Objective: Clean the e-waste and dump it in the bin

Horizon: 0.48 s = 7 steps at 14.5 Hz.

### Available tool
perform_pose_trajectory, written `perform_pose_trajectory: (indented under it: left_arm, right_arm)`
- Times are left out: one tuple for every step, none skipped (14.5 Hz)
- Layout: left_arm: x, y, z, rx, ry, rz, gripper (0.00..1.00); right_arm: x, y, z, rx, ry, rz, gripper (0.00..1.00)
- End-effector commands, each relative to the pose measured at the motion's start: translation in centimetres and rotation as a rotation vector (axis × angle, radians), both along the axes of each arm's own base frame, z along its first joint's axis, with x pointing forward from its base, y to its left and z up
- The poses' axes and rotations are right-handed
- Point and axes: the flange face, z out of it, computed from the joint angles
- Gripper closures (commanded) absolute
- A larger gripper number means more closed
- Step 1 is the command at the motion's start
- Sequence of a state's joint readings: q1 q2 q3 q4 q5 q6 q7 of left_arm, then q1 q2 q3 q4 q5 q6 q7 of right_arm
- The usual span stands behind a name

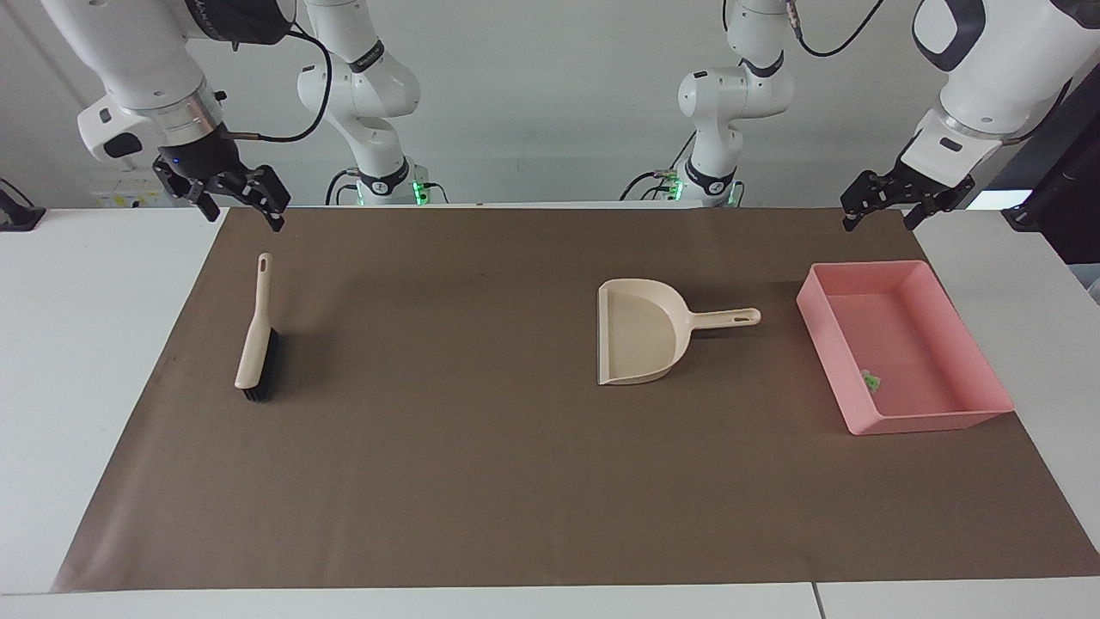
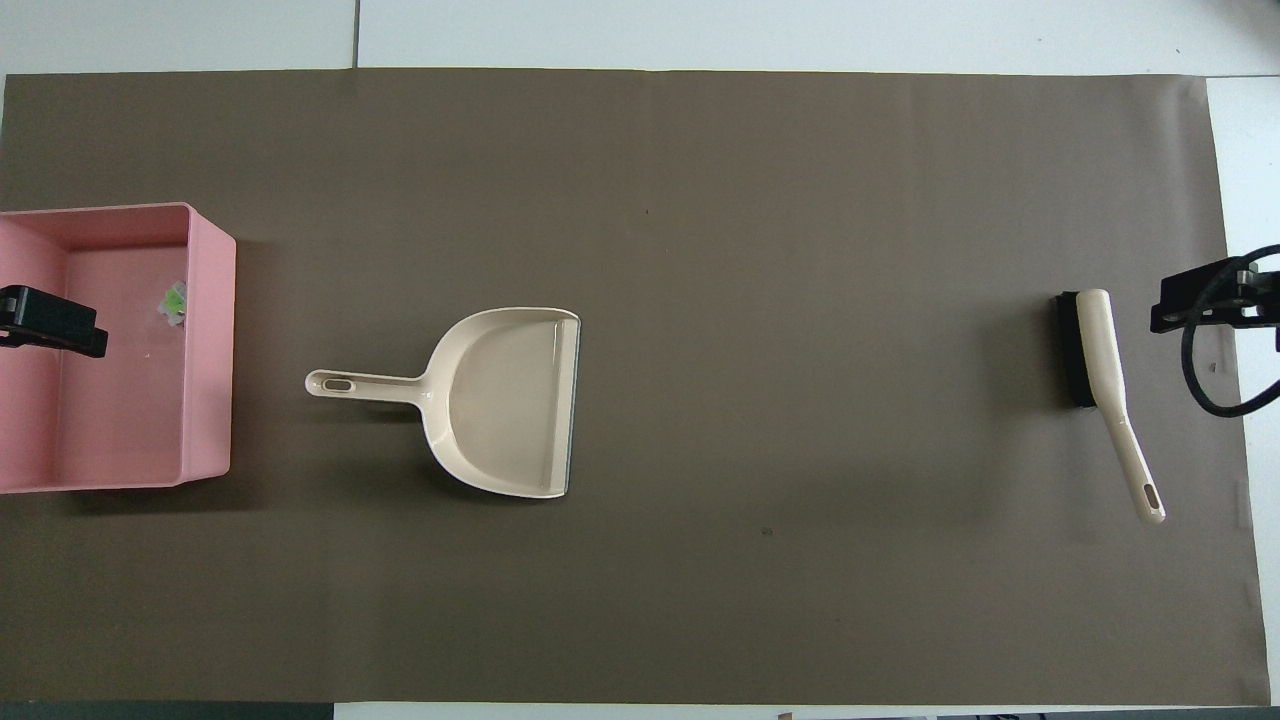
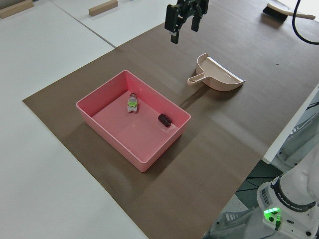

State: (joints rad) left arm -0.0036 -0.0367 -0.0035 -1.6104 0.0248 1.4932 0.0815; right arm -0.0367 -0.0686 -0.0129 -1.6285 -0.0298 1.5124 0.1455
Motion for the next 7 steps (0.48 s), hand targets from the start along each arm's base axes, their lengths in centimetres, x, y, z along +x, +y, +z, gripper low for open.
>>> perform_pose_trajectory:
  left_arm:
    - [-0.46,0.11,0.05,-0.015,-0.024,0.016,0.02]
    - [-0.52,0.11,0.05,-0.015,-0.022,0.016,0.02]
    - [-0.54,0.11,0.11,-0.015,-0.022,0.016,0.02]
    - [-0.55,0.11,0.10,-0.015,-0.021,0.016,0.02]
    - [-0.57,0.11,0.08,-0.015,-0.019,0.016,0.02]
    - [-0.57,0.11,0.08,-0.015,-0.019,0.016,0.02]
    - [-0.57,0.19,0.08,-0.015,-0.019,0.018,0.02]
  right_arm:
    - [-0.20,-0.12,0.04,0.013,-0.002,0.002,0.00]
    - [-0.20,-0.12,0.04,0.013,-0.002,0.002,0.00]
    - [-0.22,-0.12,0.03,0.013,0.000,0.000,0.00]
    - [-0.20,-0.12,0.04,0.012,-0.002,0.000,0.00]
    - [-0.20,-0.12,0.04,0.012,-0.002,0.000,0.00]
    - [-0.21,-0.28,0.04,0.013,-0.002,-0.001,0.00]
    - [-0.19,-0.28,0.05,0.012,-0.003,-0.001,0.00]
